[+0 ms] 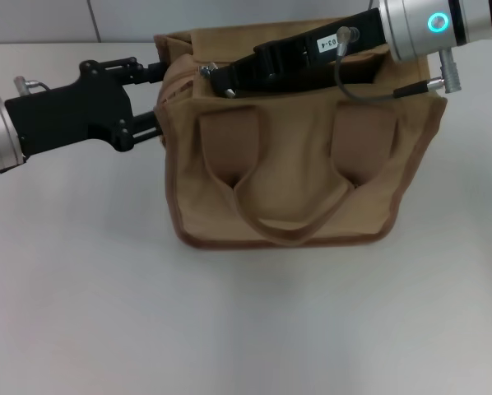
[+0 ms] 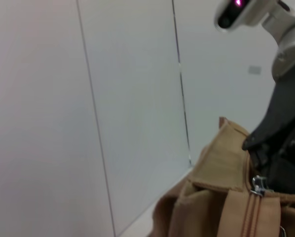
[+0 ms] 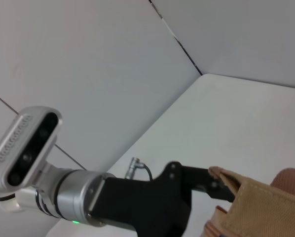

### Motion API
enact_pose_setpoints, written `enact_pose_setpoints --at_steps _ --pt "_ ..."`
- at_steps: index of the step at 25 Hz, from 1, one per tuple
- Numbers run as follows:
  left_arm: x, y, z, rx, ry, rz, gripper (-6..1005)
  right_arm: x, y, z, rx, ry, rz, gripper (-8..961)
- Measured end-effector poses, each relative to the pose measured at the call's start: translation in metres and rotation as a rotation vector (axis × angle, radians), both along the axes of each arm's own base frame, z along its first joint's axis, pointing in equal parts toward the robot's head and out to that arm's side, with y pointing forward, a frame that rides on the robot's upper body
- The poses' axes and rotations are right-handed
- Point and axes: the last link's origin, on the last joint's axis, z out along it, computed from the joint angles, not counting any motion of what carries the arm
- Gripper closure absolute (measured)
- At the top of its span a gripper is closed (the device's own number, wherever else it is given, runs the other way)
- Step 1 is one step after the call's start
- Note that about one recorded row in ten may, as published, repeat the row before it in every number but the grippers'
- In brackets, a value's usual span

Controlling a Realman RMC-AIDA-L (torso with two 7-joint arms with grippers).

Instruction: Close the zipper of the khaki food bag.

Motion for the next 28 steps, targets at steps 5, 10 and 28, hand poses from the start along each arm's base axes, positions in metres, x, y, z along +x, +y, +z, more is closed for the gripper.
enact_pose_setpoints --at_steps 5,10,28 --pt "-0.001 -0.002 0.006 0.022 -0.033 0.0 348 0.0 0.0 0.0 0.001 -0.003 0.0 953" --pt "0.003 -0.005 0.008 0.02 -0.063 -0.026 569 0.001 0.0 0.0 0.002 -0.004 -0.001 953" --pt "0.011 -0.011 0.014 0.047 -0.152 -0.068 971 0.014 0.002 0.005 0.025 -0.06 -0.017 953"
